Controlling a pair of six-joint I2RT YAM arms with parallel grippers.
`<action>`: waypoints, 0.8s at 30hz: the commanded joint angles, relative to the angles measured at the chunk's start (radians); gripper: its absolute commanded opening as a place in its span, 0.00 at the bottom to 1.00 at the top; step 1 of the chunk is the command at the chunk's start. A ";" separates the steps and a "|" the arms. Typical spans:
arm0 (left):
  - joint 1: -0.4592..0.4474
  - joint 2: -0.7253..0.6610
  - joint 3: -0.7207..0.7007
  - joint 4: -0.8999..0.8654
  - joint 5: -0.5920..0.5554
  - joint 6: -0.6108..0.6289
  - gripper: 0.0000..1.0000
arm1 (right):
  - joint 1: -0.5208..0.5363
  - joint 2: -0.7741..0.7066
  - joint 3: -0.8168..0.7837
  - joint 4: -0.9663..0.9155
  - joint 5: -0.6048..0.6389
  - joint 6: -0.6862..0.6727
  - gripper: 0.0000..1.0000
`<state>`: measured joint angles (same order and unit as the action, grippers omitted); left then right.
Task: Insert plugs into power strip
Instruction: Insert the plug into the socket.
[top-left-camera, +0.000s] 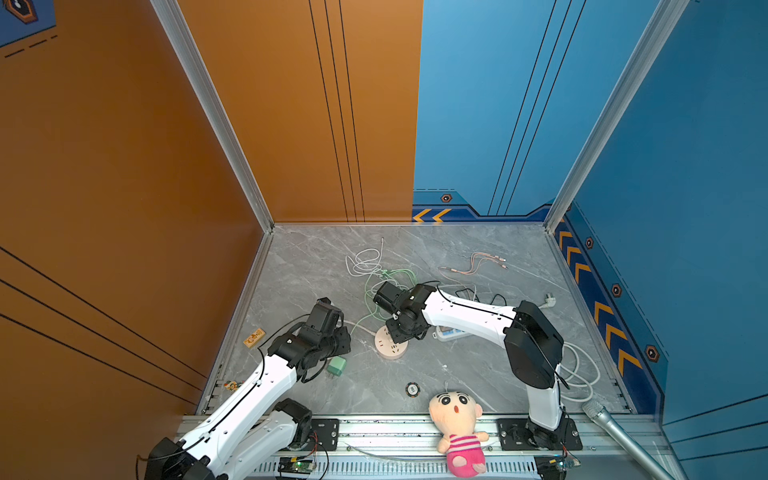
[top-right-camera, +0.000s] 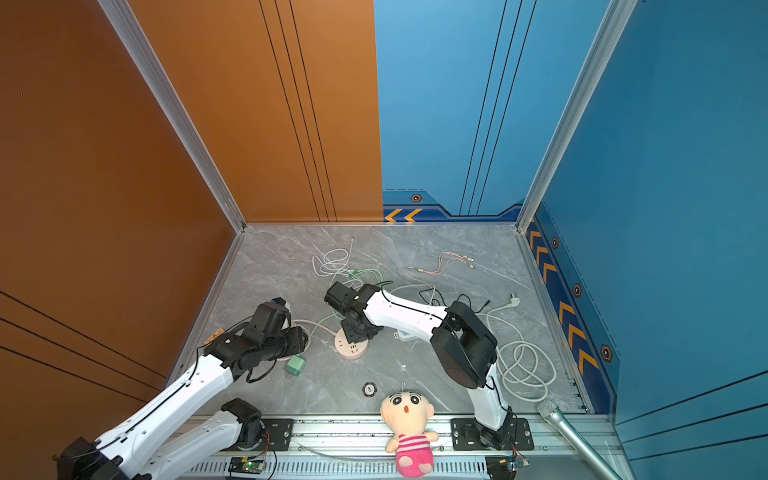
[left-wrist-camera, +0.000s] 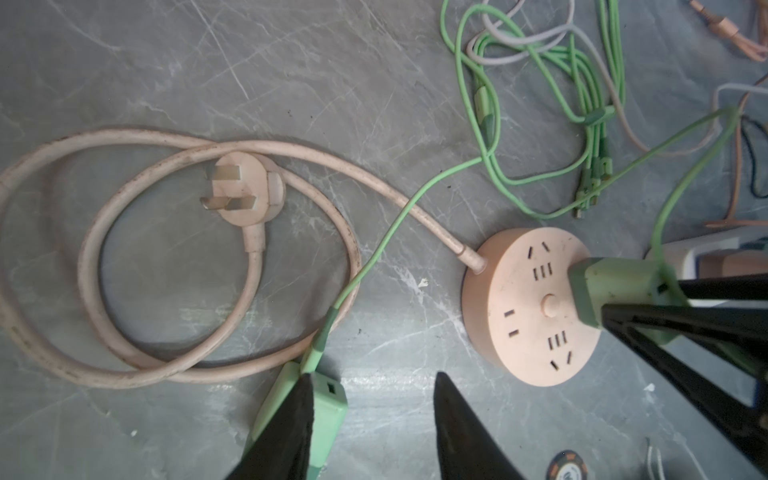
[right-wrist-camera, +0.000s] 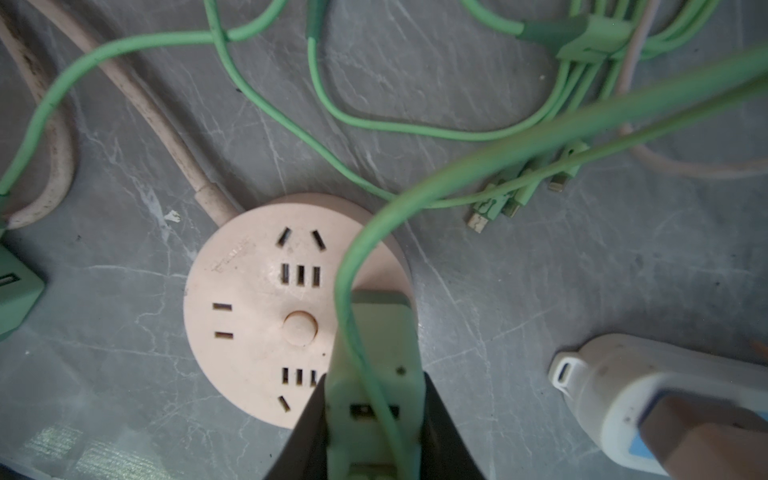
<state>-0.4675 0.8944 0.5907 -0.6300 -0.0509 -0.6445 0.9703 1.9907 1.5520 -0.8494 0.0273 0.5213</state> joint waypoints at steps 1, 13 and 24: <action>-0.057 -0.012 -0.013 -0.077 -0.064 -0.059 0.56 | -0.013 0.105 -0.061 -0.035 -0.050 -0.034 0.34; -0.155 -0.006 -0.045 -0.198 -0.173 -0.201 0.67 | -0.017 0.016 -0.021 -0.035 -0.067 -0.072 0.44; -0.128 0.055 -0.062 -0.200 -0.186 -0.186 0.81 | -0.005 -0.093 -0.056 -0.033 -0.069 -0.084 1.00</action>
<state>-0.6060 0.9318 0.5423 -0.8043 -0.2062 -0.8318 0.9577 1.9659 1.5143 -0.8467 -0.0341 0.4484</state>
